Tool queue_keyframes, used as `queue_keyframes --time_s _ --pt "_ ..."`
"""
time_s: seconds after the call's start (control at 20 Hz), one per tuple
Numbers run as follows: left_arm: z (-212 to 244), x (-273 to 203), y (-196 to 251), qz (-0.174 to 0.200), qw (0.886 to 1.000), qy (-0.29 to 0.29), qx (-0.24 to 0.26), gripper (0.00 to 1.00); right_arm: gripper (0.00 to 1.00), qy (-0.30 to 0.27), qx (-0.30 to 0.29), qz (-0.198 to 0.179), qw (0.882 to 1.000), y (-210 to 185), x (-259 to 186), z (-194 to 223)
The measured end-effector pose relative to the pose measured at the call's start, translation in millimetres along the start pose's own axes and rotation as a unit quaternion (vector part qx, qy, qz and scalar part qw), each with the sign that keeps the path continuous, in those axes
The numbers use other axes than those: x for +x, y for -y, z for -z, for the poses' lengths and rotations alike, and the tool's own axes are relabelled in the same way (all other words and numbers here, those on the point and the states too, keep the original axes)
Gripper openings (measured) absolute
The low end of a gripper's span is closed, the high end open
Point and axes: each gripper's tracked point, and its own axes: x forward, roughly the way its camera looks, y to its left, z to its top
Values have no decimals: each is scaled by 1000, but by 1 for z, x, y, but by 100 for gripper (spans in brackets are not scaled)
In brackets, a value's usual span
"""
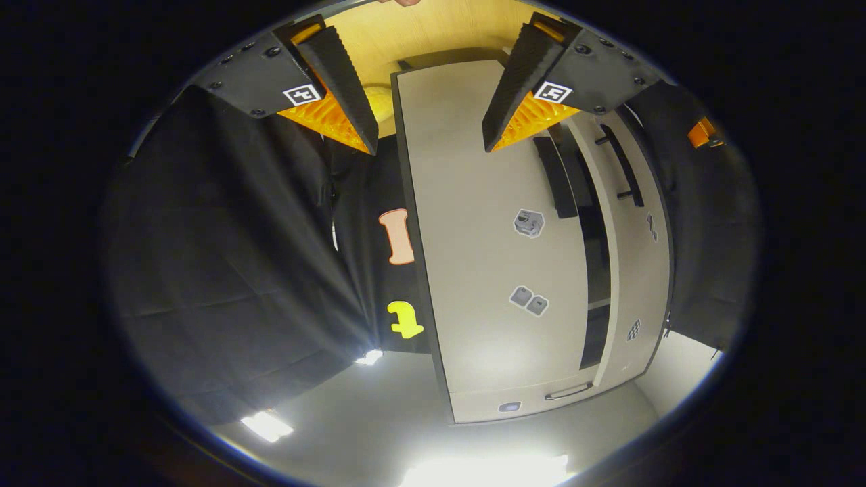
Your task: Grab one shoe with the right hand and put it into the shoe cabinet, grab the other shoe with the left hand and put it into the shoe cabinet; then close the right door with the right hand and the left door with the left hand.
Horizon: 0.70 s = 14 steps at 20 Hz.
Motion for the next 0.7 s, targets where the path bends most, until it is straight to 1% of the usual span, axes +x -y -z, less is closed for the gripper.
queue_keyframes --time_s 0.15,0.2,0.4,0.65,0.7 --pt "8 4 7 12 1000 -5 0 89 98 -1 -6 -1 1000 -4 -3 4" --pt "12 4 10 18 1000 -8 -3 100 98 -2 -9 -2 1000 -6 -4 5" --pt "25 9 17 35 999 -19 -7 94 98 -6 -17 -6 1000 -12 -7 9" --pt "44 15 23 48 998 -38 -12 95 98 -9 -28 -11 1000 -15 -10 14" --pt "48 15 24 50 998 -39 -10 100 98 -9 -31 -13 999 -15 -10 16"
